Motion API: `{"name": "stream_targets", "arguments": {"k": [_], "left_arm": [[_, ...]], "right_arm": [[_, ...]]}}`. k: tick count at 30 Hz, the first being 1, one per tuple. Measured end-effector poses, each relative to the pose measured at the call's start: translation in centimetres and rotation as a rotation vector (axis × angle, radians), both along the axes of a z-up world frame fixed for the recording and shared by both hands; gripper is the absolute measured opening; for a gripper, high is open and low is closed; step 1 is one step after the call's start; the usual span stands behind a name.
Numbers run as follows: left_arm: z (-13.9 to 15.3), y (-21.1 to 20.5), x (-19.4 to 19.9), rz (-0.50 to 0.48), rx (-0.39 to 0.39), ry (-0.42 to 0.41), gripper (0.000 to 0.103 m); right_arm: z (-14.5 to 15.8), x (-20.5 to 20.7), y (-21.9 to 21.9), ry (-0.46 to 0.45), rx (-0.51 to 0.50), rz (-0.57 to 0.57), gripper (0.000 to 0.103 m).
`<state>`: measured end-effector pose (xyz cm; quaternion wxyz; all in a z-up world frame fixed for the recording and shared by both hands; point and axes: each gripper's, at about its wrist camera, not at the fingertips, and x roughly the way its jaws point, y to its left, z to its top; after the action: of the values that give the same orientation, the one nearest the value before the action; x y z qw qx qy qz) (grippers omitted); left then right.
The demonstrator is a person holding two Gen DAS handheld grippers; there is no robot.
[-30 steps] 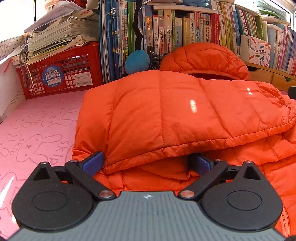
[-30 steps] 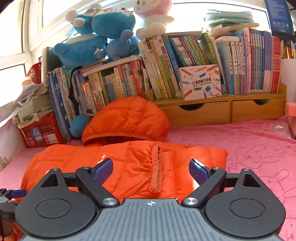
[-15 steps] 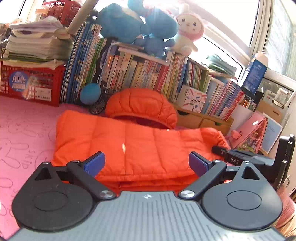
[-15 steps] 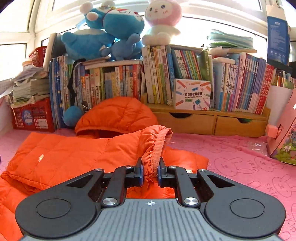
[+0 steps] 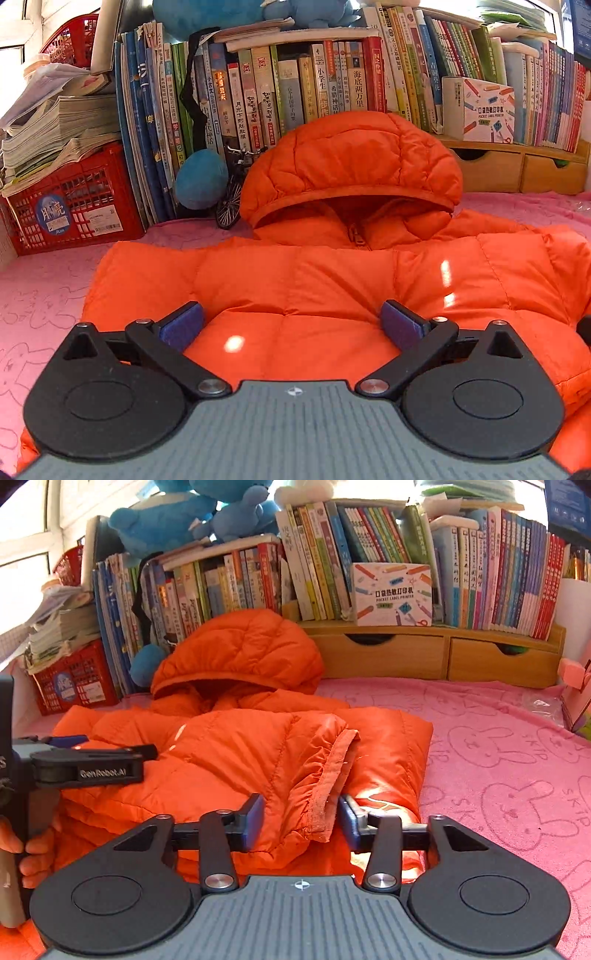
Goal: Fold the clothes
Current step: 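Grasp the orange hood with the right gripper and lift it, then fold the held hood down onto the jacket body with the right gripper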
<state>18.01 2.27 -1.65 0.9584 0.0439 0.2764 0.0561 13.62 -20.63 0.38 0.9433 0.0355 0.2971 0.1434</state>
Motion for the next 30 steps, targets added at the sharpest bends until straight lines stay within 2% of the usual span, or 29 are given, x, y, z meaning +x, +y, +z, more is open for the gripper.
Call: {"name": "stream_targets", "arguments": {"k": [3,4,5,10,14,17,19,20,21,23,26,27,28,29,30], "left_arm": [[-0.2,0.0,0.1,-0.002,-0.003,0.003,0.103],[-0.2,0.0,0.2,-0.003,-0.005,0.004,0.103],[-0.3,0.0,0.2,-0.004,-0.006,0.005,0.103],[-0.5,0.4,0.4,-0.007,-0.044,0.016,0.103],[-0.5,0.7,0.5,-0.008,-0.069,0.025,0.103],[-0.6,1.1,0.6,-0.009,-0.098,0.034,0.103],[-0.6,1.4,0.7,-0.010,-0.116,0.040,0.103],[-0.6,1.5,0.7,-0.010,-0.120,0.041,0.103],[-0.5,1.5,0.7,-0.010,-0.122,0.042,0.103],[-0.5,1.6,0.7,-0.011,-0.127,0.043,0.103],[-0.5,2.0,0.7,-0.013,-0.151,0.038,0.103],[-0.4,2.3,0.7,-0.014,-0.170,0.030,0.103],[-0.3,2.8,0.6,-0.016,-0.204,0.013,0.103],[-0.1,3.8,0.3,-0.029,-0.269,-0.013,0.103],[0.2,4.9,0.1,-0.045,-0.340,-0.041,0.103]], "right_arm": [[3.2,1.8,-1.2,-0.057,0.085,0.051,0.091],[4.0,3.2,-0.9,-0.071,0.101,0.058,0.094],[4.8,4.7,-0.6,-0.084,0.115,0.065,0.102],[5.1,16.0,1.8,-0.005,0.212,0.058,0.103],[2.5,23.4,3.5,0.085,0.263,0.030,0.103],[0.1,26.8,4.5,0.158,0.263,0.006,0.102],[-0.8,27.3,5.2,0.175,0.273,0.004,0.073],[-0.8,27.1,5.4,0.166,0.264,0.008,0.040],[-0.6,26.7,5.7,0.151,0.245,0.016,0.026],[0.8,24.8,6.5,0.062,0.157,0.045,0.019],[3.4,19.2,8.9,-0.223,-0.143,0.064,0.017],[3.6,16.7,9.9,-0.347,-0.261,0.092,0.017],[3.8,14.2,10.9,-0.469,-0.379,0.121,0.017],[3.9,11.8,11.8,-0.583,-0.486,0.150,0.017],[3.5,9.7,12.0,-0.666,-0.553,0.181,0.017]]}}
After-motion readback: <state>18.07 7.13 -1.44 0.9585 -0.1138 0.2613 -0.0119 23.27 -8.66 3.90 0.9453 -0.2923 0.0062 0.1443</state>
